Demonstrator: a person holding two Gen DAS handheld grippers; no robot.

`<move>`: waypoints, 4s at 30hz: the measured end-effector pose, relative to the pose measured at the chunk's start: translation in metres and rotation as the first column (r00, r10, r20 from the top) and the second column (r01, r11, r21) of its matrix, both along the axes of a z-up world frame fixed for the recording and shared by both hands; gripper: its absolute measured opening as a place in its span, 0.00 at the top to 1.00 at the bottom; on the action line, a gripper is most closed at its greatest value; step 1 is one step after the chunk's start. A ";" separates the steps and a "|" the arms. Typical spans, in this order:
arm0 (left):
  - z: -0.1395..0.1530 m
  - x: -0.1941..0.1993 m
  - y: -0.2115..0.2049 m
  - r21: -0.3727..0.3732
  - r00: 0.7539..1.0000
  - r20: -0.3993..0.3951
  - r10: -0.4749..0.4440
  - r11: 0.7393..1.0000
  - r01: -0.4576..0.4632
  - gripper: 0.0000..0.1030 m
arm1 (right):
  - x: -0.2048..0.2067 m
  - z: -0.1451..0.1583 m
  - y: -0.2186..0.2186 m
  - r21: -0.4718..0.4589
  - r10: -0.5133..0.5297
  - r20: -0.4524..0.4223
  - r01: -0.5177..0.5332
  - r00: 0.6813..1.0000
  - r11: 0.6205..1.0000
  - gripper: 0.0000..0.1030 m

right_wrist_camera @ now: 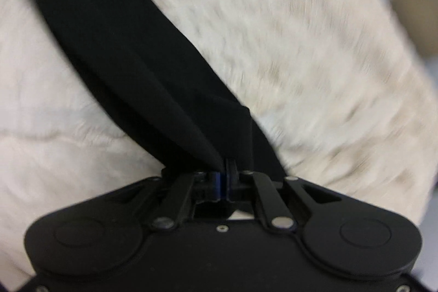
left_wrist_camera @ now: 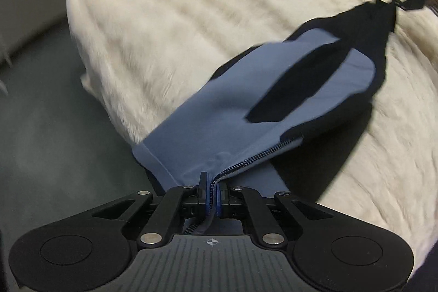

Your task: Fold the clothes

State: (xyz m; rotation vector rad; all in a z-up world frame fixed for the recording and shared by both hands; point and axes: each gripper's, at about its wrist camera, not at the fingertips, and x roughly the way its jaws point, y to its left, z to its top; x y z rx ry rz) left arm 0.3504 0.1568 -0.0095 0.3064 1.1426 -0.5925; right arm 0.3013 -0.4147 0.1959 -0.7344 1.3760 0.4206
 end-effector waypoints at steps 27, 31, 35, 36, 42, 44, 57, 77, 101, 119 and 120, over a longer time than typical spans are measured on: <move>0.042 -0.050 0.026 -0.400 0.957 0.183 0.224 0.907 -0.136 0.23 | -0.050 0.049 -0.050 0.130 -0.526 0.539 0.552 0.658 0.824 0.20; 0.057 -0.057 -0.042 -0.387 0.961 0.273 0.039 0.919 0.073 0.23 | -0.141 0.043 -0.001 0.310 -0.467 0.720 0.363 0.513 0.878 0.00; 0.051 -0.045 -0.106 -0.336 0.941 0.318 -0.118 0.914 0.228 0.23 | -0.244 -0.006 0.039 0.373 -0.431 0.844 0.229 0.318 0.899 0.00; 0.048 -0.040 -0.119 -0.311 0.933 0.327 -0.151 0.915 0.257 0.23 | -0.261 -0.016 0.041 0.411 -0.458 0.834 0.208 0.306 0.887 0.00; 0.015 0.007 -0.186 -0.236 0.940 0.195 -0.279 0.917 0.321 0.43 | -0.302 -0.111 0.040 0.571 -0.575 0.663 0.172 0.480 0.802 0.00; -0.002 0.027 -0.197 -0.245 0.949 0.110 -0.295 0.917 0.314 0.94 | -0.287 -0.131 0.045 0.521 -0.552 0.676 0.213 0.487 0.826 0.00; 0.003 0.080 -0.208 -0.298 0.987 0.118 0.108 0.952 -0.068 0.47 | -0.282 -0.148 0.070 0.365 -0.396 0.816 0.156 0.421 0.918 0.00; -0.010 -0.026 -0.612 -0.060 0.576 0.531 -0.621 0.651 0.757 0.21 | -0.287 -0.143 0.079 0.329 -0.352 0.861 0.125 0.367 0.936 0.00; 0.071 0.075 -0.662 -0.557 0.758 0.173 -0.629 0.573 0.602 0.85 | -0.296 -0.134 0.085 0.344 -0.360 0.880 0.105 0.312 0.933 0.00; -0.031 0.102 -0.666 -0.267 0.823 0.058 -0.564 0.786 0.558 0.81 | -0.297 -0.136 0.084 0.340 -0.352 0.886 0.094 0.300 0.936 0.00; -0.035 0.104 -0.665 -0.269 0.838 0.057 -0.543 0.799 0.537 0.82 | -0.297 -0.137 0.084 0.339 -0.351 0.887 0.093 0.300 0.936 0.00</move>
